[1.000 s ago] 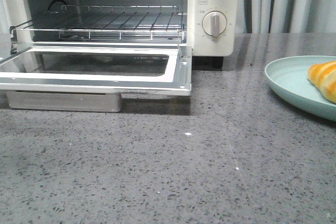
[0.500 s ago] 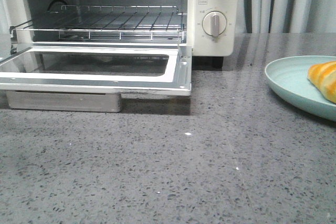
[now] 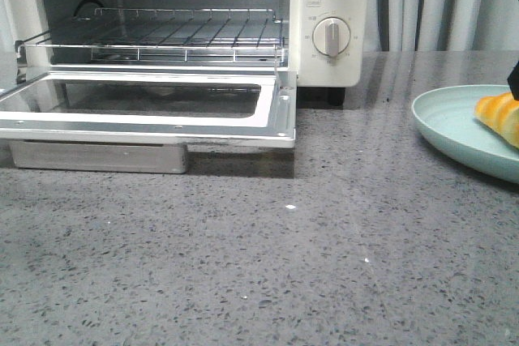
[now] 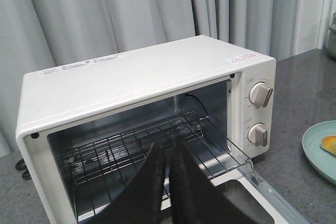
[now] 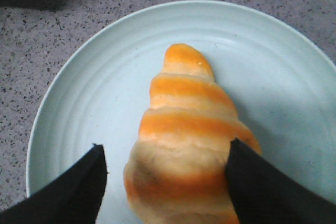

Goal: Put bread in oven
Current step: 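Lower the right gripper onto the croissant on the green plate and grasp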

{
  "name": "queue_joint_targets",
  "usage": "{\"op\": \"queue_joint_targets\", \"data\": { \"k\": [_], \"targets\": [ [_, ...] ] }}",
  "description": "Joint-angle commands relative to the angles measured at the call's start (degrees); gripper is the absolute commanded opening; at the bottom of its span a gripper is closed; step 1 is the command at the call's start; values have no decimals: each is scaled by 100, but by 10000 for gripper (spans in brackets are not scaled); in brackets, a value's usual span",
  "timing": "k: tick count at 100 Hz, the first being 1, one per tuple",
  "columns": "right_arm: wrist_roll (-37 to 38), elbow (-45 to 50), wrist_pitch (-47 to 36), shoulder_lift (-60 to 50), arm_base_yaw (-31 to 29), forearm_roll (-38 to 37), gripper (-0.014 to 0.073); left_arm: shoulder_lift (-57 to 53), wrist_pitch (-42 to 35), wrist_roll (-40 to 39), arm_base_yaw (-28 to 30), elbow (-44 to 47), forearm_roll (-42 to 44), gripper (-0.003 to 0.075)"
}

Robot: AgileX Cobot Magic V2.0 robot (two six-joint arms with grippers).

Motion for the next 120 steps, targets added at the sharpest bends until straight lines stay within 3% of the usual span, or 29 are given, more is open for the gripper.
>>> {"op": "queue_joint_targets", "data": {
  "k": [1,51,120],
  "targets": [
    [-64,-185,-312,-46,3,-114,449,-17,-426,-3,16,-217,-2,-20],
    [-64,-712,-154,-117,3,-134,449,-17,-445,-3,16,-217,-2,-20],
    [-64,-718,166,501,3,-806,449,-17,-473,-3,16,-217,63,-20]
  ]
}}
